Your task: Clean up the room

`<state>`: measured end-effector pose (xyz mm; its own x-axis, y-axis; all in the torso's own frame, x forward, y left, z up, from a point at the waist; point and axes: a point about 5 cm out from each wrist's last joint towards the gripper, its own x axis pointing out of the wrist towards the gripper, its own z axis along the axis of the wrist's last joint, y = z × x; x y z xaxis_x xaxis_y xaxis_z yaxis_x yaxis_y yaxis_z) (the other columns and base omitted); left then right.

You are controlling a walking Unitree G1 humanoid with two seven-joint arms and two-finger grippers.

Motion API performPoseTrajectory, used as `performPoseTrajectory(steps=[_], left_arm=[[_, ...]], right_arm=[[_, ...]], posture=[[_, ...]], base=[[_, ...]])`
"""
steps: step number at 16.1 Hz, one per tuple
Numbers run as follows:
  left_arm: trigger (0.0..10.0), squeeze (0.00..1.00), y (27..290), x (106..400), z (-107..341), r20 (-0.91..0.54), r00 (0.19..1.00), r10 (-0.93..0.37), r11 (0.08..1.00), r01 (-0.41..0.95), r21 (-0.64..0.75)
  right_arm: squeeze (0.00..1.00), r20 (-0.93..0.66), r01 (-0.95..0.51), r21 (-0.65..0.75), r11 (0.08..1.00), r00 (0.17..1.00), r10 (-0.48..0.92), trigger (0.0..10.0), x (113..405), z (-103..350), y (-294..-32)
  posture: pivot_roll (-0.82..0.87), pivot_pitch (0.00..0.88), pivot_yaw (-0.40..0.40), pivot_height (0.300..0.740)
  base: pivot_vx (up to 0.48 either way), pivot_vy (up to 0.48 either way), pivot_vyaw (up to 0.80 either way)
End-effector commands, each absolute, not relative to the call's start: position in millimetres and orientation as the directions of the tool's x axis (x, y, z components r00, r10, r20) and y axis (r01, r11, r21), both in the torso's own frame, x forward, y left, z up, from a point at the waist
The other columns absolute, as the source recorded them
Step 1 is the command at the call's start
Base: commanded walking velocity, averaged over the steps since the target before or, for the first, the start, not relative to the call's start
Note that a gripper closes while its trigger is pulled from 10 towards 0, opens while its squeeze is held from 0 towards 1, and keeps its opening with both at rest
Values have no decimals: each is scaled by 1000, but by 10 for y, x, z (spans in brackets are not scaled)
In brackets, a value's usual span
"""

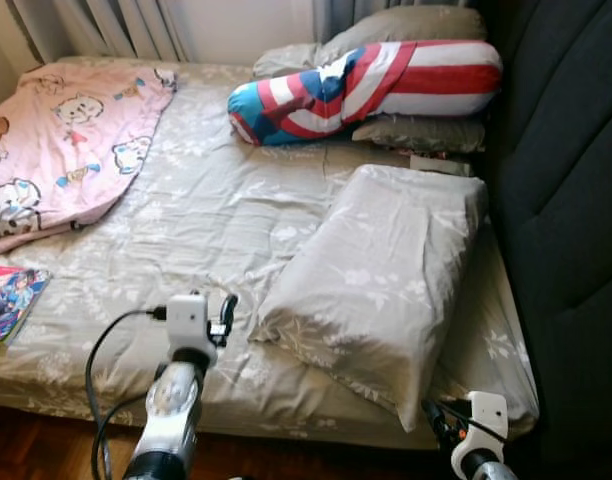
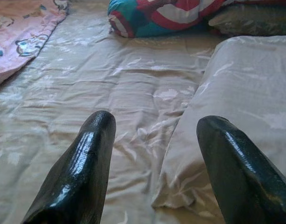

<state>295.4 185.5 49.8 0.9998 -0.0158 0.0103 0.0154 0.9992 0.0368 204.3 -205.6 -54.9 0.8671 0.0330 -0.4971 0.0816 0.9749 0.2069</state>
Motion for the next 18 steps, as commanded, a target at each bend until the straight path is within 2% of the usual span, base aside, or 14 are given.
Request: performPoseTrajectory(steps=[1, 2, 3, 5, 7, 10, 14, 18], left_arm=[[10000, 0, 1875, 2882, 486, 14, 1000, -28, 997, 27, 71], [10000, 0, 1874, 2868, 488, 18, 999, -28, 997, 26, 69], [10000, 0, 1875, 2854, 502, 27, 999, -27, 997, 25, 72], [10000, 0, 1877, 2848, 502, 29, 999, -19, 998, 17, 63], [10000, 0, 1872, 2816, 510, 34, 999, -18, 998, 16, 58], [10000, 0, 1853, 2820, 553, 52, 999, -17, 998, 14, 55], [10000, 0, 1913, 2813, 630, 63, 998, 1, 998, -4, 59], [10000, 0, 1856, 2812, 638, 51, 999, -8, 999, 5, 51]], right_arm=[[0, -491, 84, 200, 976, 871, 26, 10000, 1978, -566, -2075], [0, -486, 82, 200, 976, 874, 26, 10000, 1975, -564, -2077], [0, -214, -5, 155, 988, 976, 39, 10000, 2621, -38, -1920], [0, -27, -58, 146, 988, 998, 63, 10000, 2941, 386, -1783], [0, 26, -93, 135, 986, 996, 91, 10000, 2953, 482, -1723], [0, 9, -76, 142, 987, 997, 75, 10000, 2934, 442, -1730], [0, -10, 17, 148, 989, 1000, -16, 10000, 2858, 465, -1835], [0, -44, 29, 132, 991, 999, -24, 10000, 2852, 447, -1759]], posture=[[-23, 88, -25, 740], [-23, 88, -25, 740], [-26, 81, -26, 740], [-25, 79, -24, 740], [-26, 69, -24, 740], [-17, 92, -27, 740], [-14, 120, -25, 740], [-14, 134, -20, 740]], base=[[0, 0, 0], [0, 0, 0], [0, 0, 0], [0, 0, 0], [0, 0, 0], [0, 0, 0], [0, 0, 0], [0, 0, 0]])
